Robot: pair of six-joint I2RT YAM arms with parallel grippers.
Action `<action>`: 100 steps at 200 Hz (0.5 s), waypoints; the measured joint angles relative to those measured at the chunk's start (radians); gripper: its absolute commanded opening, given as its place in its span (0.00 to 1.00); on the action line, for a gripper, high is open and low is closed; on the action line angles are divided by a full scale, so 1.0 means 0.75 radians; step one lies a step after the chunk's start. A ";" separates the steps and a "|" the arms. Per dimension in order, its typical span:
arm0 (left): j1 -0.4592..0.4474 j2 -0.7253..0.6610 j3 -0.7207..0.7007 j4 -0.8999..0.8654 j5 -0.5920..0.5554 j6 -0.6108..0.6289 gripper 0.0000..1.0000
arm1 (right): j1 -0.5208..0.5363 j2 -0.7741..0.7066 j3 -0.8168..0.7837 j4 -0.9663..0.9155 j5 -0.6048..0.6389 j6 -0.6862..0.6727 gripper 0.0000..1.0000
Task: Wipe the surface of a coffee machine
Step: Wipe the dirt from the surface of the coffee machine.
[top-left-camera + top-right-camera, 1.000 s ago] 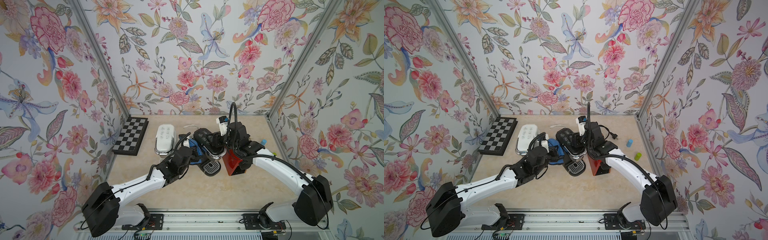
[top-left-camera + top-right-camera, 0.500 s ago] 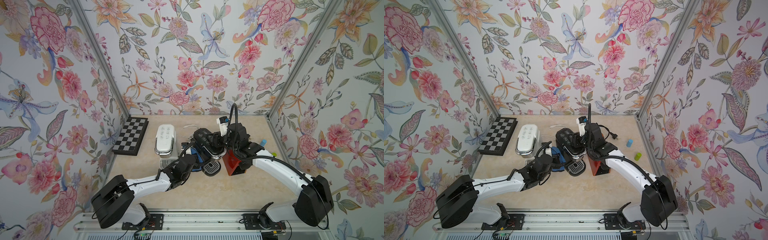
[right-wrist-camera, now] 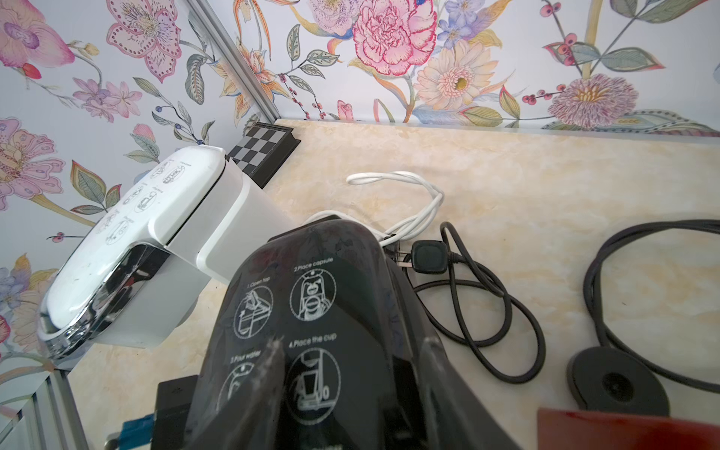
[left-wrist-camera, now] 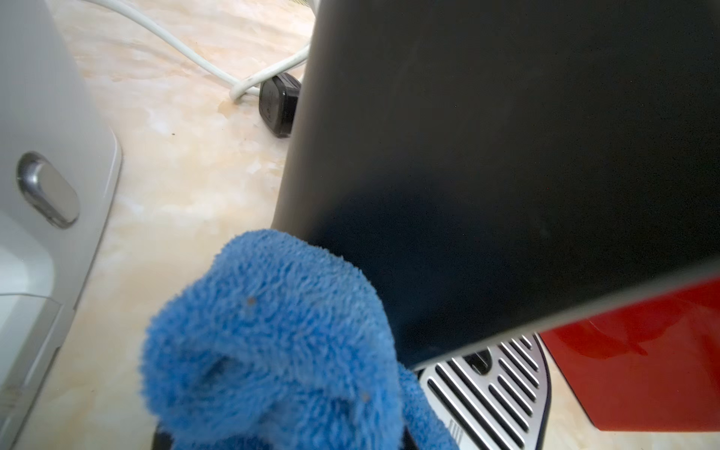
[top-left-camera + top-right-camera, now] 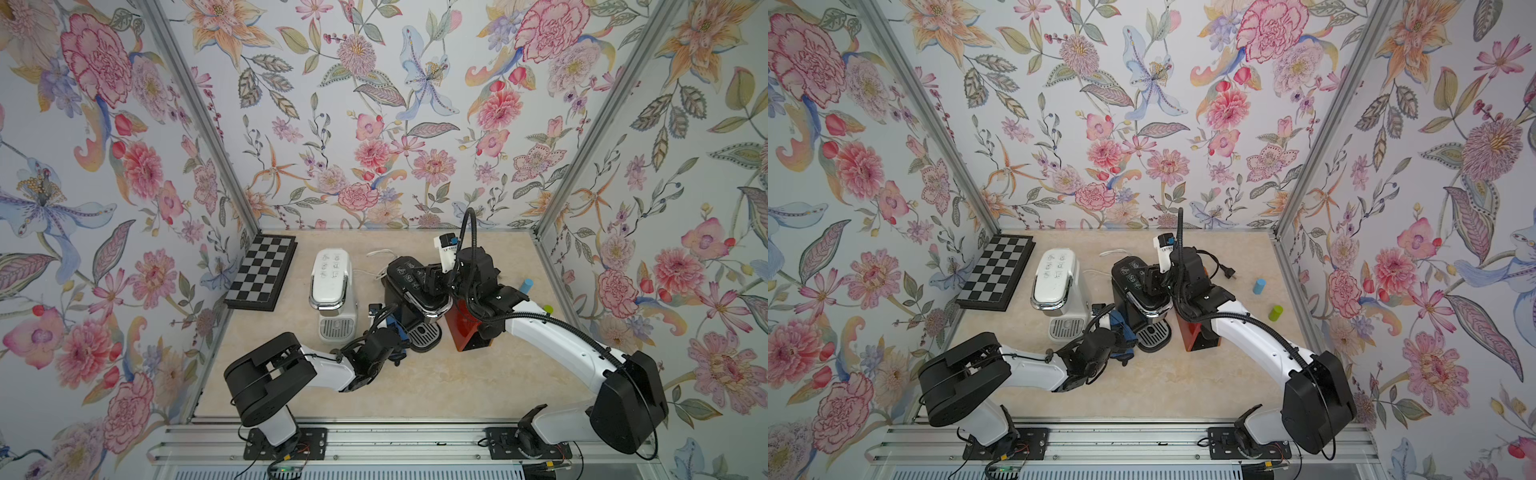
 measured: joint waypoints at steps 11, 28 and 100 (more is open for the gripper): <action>-0.001 -0.005 0.001 0.010 -0.001 0.013 0.00 | 0.000 -0.004 -0.006 0.006 0.001 0.000 0.56; -0.001 -0.040 0.013 -0.024 -0.002 0.051 0.00 | 0.000 -0.010 -0.017 0.017 0.005 0.000 0.56; 0.000 -0.388 0.229 -0.294 -0.115 0.209 0.00 | 0.000 -0.029 -0.044 0.045 0.010 0.011 0.56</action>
